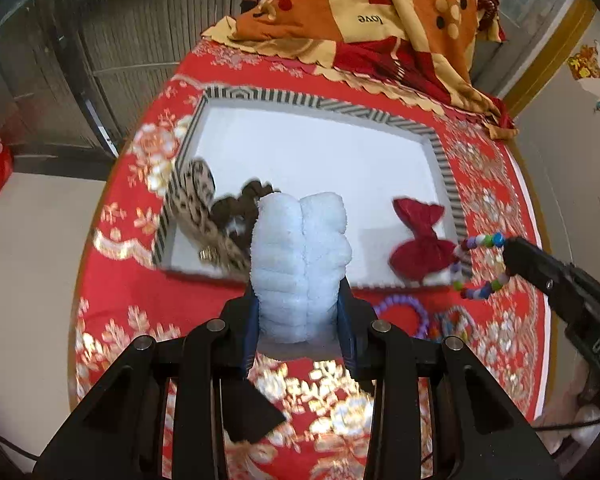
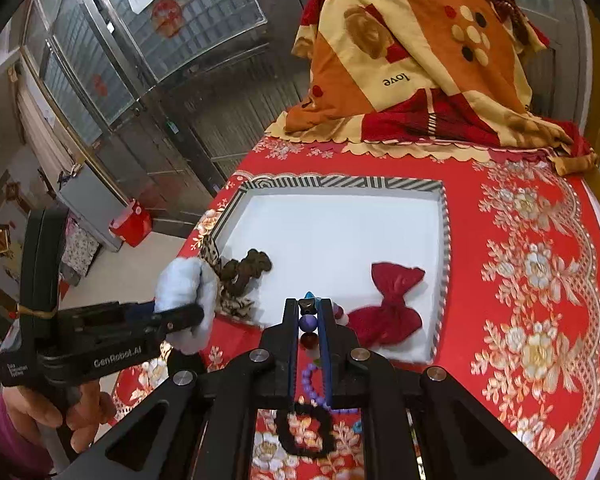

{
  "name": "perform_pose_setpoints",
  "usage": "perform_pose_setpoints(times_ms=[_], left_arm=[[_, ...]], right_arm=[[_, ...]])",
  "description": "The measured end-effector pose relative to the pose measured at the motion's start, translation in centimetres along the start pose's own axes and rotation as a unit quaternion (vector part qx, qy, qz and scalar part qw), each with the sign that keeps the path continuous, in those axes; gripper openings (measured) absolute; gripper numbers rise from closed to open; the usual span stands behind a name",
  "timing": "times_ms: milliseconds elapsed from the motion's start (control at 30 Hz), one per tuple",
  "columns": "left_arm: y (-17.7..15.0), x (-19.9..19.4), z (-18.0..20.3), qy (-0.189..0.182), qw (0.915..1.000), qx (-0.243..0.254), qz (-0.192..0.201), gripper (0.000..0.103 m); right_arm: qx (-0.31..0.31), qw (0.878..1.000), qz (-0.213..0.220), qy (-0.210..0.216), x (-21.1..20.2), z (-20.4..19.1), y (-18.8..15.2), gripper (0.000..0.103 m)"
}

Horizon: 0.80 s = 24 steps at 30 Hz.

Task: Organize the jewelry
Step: 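Grasp the white fluffy item with left tool while right grasps multicolour bead bracelet, then lower both held items into the tray and open both tools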

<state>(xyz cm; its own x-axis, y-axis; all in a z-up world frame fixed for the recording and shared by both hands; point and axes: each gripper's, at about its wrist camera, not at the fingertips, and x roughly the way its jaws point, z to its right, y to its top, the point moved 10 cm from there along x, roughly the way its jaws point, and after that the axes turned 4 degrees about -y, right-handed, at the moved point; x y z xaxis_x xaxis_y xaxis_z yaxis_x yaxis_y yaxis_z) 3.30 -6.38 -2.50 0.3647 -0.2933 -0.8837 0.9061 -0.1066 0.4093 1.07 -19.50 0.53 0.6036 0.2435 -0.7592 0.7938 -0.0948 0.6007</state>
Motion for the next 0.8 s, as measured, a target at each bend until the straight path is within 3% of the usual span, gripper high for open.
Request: perform_pose_setpoints(times_ms=[533,800], left_arm=[[8.0,6.0,-3.8,0.039,0.9991,-0.002,-0.014,0.032],[10.5,9.6,-6.7,0.049,0.9976,-0.033,-0.037,0.032]], right_arm=[[-0.007,0.997,-0.059,0.050,8.7,-4.5,1.6,0.009],[0.044,0.993,-0.112,0.015,14.2,0.7,0.5,0.009]])
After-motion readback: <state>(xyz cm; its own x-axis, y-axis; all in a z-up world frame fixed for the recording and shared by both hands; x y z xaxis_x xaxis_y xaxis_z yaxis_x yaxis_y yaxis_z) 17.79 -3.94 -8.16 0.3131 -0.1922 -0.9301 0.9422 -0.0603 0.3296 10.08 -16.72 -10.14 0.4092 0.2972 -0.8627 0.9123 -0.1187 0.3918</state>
